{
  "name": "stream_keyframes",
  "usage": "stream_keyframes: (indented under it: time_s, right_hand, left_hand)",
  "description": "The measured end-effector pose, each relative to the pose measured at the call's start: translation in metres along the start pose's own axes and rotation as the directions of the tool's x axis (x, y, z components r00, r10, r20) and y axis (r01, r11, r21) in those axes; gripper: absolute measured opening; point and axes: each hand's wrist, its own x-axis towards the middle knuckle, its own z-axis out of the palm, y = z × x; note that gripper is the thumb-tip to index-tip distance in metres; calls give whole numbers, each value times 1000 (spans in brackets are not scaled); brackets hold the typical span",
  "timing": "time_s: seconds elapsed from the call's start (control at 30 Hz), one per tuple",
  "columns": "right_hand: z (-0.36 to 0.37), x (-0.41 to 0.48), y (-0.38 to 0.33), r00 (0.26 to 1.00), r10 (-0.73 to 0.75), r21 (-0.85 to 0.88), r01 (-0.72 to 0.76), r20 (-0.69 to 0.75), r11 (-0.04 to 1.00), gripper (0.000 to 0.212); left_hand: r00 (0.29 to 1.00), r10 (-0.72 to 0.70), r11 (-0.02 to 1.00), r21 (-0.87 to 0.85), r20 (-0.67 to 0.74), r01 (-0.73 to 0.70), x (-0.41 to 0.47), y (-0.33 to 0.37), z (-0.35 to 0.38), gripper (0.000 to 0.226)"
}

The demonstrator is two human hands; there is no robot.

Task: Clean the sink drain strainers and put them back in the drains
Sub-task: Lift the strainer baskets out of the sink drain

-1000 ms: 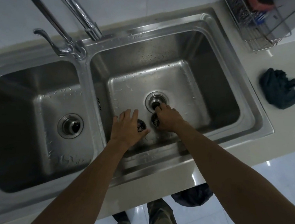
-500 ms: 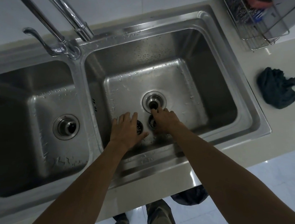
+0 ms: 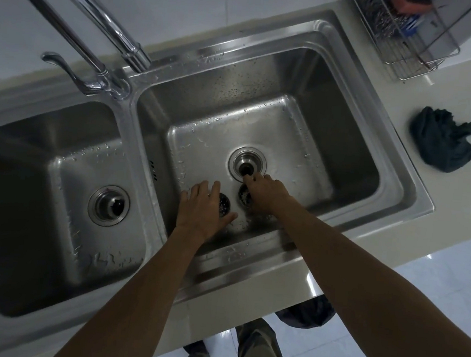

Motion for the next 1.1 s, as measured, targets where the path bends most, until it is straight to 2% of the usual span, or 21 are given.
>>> stream_keyframes:
  time_s: [0.13,0.3,0.6,0.8,0.97,1.1]
  right_hand:
    - [-1,0,0,1000,9,5,-9,-5,1000,87]
    - [-3,-6,3,1000,22,12,-22,10,1000,99]
    - [-17,-33,17,997,66,80,-62,-45,995,98]
    - [-48,-65,47,980,147,228,-113,-138,967,86]
    - [-104,-85,110,909,287,349,-175,-301,921,71]
    - [-146,-96,156,793,370,369,-198,-485,908,52]
  left_hand:
    - [1000,2,1000,5,-1,-2,-1,-1,-1,95]
    - [1000,8,1000,11,-8,-8,-6,0,-5,94]
    - [999,38,999,20,-13,-38,-14,11,-17,94]
    - [997,82,996,-30,-12,-83,-6,33,-22,93]
    - [990,125,992,-11,-70,-126,40,75,-38,91]
    - [984,167,984,-61,-59,-170,80,123,-57,99]
